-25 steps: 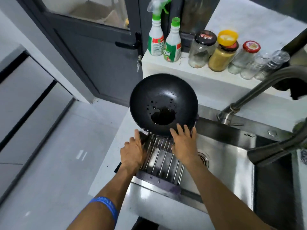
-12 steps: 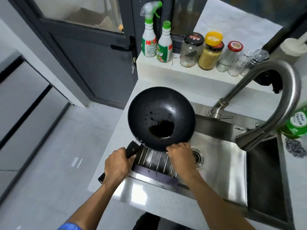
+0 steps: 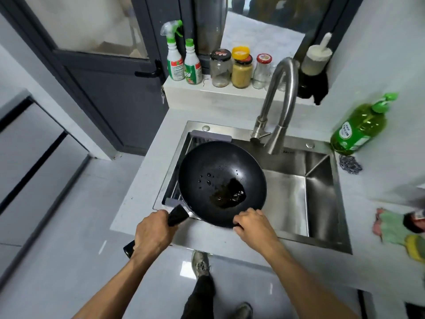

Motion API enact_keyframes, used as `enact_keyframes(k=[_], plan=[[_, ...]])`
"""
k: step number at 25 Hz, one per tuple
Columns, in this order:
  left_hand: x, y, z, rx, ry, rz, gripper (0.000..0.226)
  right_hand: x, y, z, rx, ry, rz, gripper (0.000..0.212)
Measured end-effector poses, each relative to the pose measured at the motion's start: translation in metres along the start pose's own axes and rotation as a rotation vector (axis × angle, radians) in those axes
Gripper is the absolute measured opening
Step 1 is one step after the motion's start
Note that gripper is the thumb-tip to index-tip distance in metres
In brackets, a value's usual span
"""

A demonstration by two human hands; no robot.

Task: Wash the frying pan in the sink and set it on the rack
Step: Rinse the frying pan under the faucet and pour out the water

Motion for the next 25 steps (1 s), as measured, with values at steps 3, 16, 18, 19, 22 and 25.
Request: enact_keyframes(k=[3, 16, 18, 19, 22, 25], plan=[[0.015, 0.014, -0.030, 0.024, 0.039, 0.024, 0.027, -0.012, 0.037, -0.039, 0.065, -0.009, -0.027, 0.023], [0.058, -0.040, -0.139, 0.179, -0.026, 0.178, 0.034, -0.109, 0.031, -0.108, 0.419, -0.623, -0.535, 0.061], [0.063, -0.060, -0.149, 0.206, -0.061, 0.223, 0.036, -0.139, 0.000, -0.105, 0.429, -0.831, -0.596, 0.074], [0.066, -0.071, -0.155, 0.221, -0.081, 0.244, 0.035, -0.151, -0.016, -0.105, 0.443, -0.895, -0.600, 0.073], [0.074, -0.094, -0.169, 0.263, -0.134, 0.271, 0.030, -0.170, -0.054, -0.110, 0.438, -0.836, -0.589, 0.030], [0.080, -0.114, -0.177, 0.302, -0.215, 0.294, 0.024, -0.167, -0.068, -0.122, 0.426, -0.560, -0.621, 0.027]])
Point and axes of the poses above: each hand's wrist, its own y-axis away from the middle knuckle, its own x-axis out of the palm, z = x × y, the point moved 4 cm from there along -y, towards the middle knuckle, and after that the axes turned 4 degrees about z, right-handed, at the moved point
